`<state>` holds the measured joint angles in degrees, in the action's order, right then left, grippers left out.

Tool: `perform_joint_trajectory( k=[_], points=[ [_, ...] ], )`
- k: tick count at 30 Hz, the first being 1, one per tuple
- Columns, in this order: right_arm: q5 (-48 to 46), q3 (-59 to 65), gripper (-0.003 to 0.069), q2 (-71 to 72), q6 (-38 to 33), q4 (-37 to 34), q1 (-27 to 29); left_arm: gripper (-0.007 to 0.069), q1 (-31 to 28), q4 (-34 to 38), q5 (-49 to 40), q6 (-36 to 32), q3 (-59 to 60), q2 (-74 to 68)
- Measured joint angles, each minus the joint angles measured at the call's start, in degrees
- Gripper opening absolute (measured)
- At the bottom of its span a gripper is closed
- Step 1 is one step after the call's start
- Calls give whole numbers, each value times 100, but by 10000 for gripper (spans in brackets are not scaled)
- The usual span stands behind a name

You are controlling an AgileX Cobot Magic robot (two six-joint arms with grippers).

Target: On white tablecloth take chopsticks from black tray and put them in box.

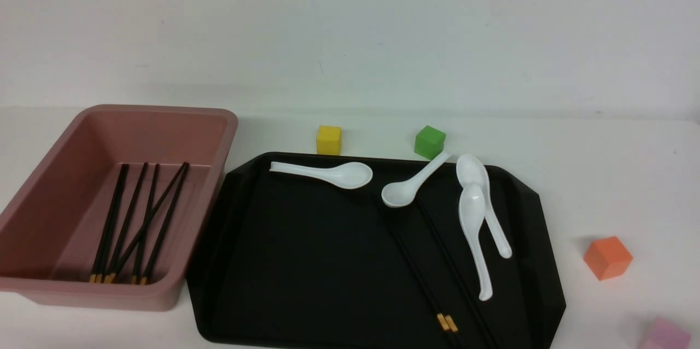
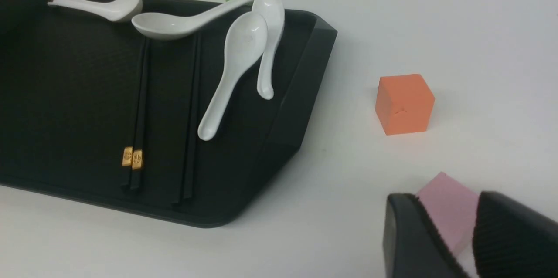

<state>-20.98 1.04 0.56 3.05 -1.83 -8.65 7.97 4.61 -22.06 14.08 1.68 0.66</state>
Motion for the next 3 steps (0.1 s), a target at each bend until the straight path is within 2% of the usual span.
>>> perform_joint_trajectory(
  k=[3],
  points=[
    [0,0,242,0,0,0,0,41,0,0,0,0,0,0]
  ],
)
